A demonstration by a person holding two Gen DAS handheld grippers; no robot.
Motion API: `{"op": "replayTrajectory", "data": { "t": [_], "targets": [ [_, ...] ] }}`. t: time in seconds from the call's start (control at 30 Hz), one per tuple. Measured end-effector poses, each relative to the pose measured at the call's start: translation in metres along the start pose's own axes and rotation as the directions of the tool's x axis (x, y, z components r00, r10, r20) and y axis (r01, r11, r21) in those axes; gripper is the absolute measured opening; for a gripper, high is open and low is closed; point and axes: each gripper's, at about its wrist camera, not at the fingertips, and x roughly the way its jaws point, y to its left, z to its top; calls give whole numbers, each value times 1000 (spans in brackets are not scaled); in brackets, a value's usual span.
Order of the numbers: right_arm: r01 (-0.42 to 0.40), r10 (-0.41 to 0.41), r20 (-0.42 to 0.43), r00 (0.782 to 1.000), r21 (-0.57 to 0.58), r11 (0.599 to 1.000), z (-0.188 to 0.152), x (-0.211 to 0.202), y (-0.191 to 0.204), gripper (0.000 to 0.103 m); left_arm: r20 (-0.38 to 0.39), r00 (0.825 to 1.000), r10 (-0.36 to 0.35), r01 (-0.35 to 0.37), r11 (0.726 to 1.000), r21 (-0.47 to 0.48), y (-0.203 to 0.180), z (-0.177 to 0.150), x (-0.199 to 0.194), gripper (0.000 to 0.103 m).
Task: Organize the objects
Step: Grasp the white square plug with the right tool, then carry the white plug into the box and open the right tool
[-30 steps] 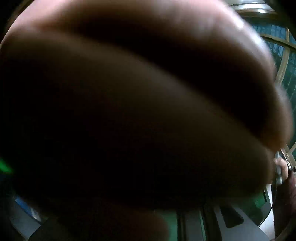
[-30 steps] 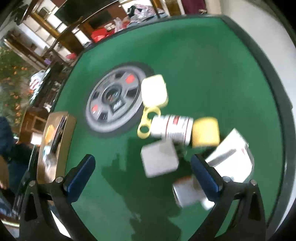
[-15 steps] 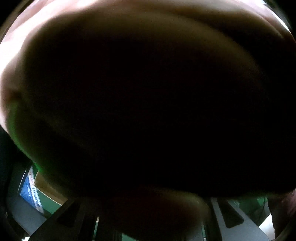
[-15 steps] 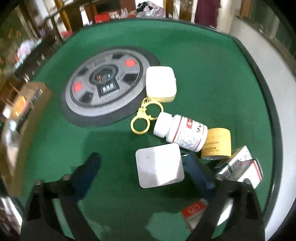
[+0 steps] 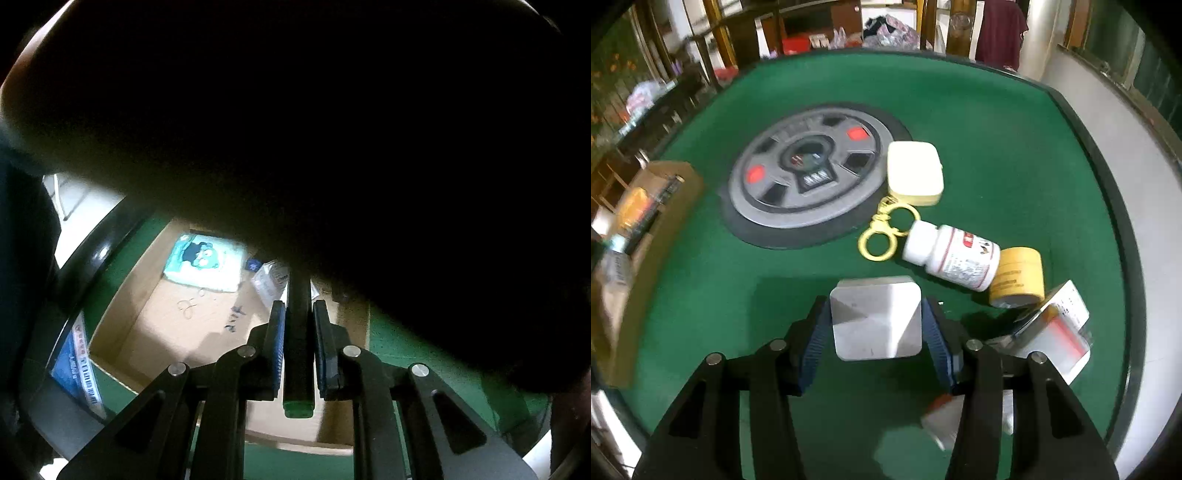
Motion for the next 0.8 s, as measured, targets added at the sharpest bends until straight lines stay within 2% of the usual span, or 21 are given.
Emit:
{"op": "replayTrajectory", "data": {
  "t": [0.23, 0.33, 0.6, 0.8],
  "targets": [
    [-96, 98, 69, 993, -40, 995, 2, -41, 38, 48, -19, 1000, 9, -10, 1000, -23, 16, -5, 4, 11],
    [-170, 176, 83, 981, -73, 983, 7, -48, 70, 49, -32, 999, 13, -14, 999, -35, 25, -9, 6, 11],
    [-351, 361, 40, 932, -153, 924, 17, -44, 153, 49, -82, 997, 18, -22, 998, -53, 35, -10, 17, 11],
    [-380, 386, -15, 922, -223, 898, 23, -21, 219, 49, -112, 994, 21, -26, 999, -46, 35, -6, 45, 11]
  ]
}}
